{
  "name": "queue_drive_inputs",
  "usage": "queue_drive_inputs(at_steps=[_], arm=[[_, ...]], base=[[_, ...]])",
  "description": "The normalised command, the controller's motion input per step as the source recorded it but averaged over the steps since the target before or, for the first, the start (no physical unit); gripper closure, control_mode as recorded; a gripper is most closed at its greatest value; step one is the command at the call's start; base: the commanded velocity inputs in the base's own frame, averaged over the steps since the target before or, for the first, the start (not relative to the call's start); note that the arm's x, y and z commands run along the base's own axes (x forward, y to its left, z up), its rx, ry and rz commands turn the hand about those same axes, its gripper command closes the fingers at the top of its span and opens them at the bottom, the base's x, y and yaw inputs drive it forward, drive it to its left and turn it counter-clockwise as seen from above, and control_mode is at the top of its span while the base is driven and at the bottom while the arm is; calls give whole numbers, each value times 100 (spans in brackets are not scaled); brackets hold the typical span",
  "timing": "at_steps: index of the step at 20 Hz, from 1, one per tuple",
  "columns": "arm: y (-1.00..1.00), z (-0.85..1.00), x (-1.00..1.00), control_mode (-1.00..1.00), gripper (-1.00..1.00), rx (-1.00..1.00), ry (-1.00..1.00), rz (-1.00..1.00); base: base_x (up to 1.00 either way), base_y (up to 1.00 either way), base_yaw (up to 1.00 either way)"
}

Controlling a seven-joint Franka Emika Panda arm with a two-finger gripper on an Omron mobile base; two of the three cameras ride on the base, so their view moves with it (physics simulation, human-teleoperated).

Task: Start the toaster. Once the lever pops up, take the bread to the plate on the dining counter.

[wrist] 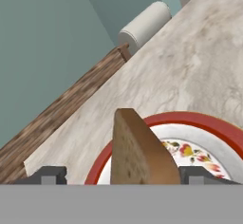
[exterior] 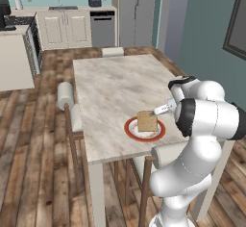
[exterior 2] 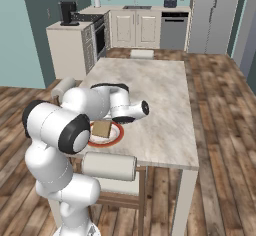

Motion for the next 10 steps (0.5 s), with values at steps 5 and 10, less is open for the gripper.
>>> queue_drive_inputs(at_steps=[5,10], arm=[[0,0,0,-100,-100,0,-3,0],[0,0,0,-100,-100,-8,-9,-3]], base=[[0,0,0],[0,0,0]])
